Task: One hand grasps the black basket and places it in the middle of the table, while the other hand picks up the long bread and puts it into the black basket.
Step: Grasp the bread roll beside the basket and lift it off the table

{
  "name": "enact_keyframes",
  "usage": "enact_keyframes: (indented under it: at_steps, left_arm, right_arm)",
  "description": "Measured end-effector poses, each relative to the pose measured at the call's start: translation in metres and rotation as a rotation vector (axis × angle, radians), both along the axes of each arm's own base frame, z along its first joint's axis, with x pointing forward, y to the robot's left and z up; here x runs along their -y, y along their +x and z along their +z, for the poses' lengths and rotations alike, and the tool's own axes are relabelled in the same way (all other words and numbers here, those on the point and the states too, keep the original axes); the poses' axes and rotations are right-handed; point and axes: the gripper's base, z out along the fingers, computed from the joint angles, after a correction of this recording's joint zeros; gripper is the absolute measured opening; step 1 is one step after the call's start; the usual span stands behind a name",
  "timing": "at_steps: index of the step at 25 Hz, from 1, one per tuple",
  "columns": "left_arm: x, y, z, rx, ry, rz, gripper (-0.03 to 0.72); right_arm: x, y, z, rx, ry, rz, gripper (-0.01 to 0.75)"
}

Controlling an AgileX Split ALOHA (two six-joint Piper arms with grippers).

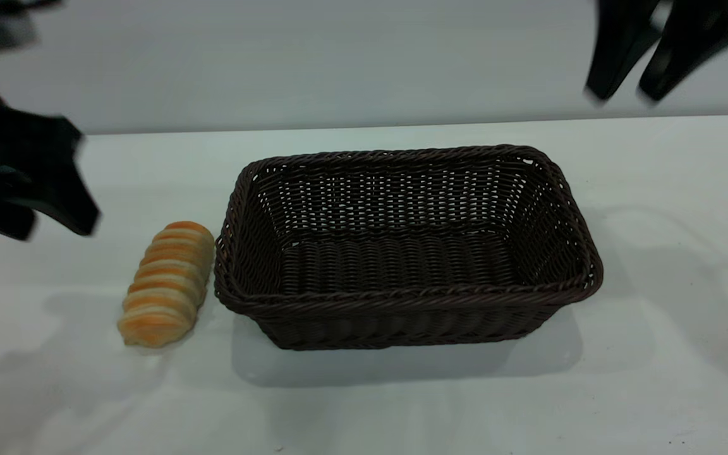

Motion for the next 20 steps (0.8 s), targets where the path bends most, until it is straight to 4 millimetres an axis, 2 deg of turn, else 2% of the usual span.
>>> enact_keyframes:
  at_steps: [2,4,7,15,18,20]
  left_arm:
    - [0.005,0.012,-0.010,-0.007,0.005,-0.009,0.580]
    - [0.007,0.023,-0.023,-0.017,0.011,-0.007,0.580]
    - [0.008,0.036,-0.042,-0.035,0.020,-0.002,0.580]
    - [0.016,0.068,-0.084,-0.075,0.029,-0.004,0.580]
    - [0.019,0.075,-0.102,-0.091,0.036,-0.008,0.580]
    - [0.019,0.076,-0.111,-0.096,0.040,-0.004,0.574]
  right_arm:
    - [0.001,-0.023,0.032,0.036,0.006,0.030,0.502]
    - [0.003,-0.047,0.055,0.075,0.017,0.044,0.481]
    - [0.006,-0.087,0.079,0.118,0.055,0.046,0.459]
    - [0.020,-0.192,0.114,0.243,0.109,0.056,0.456]
    - [0.025,-0.226,0.118,0.295,0.119,0.055,0.456]
    - [0.029,-0.247,0.112,0.315,0.120,0.056,0.456]
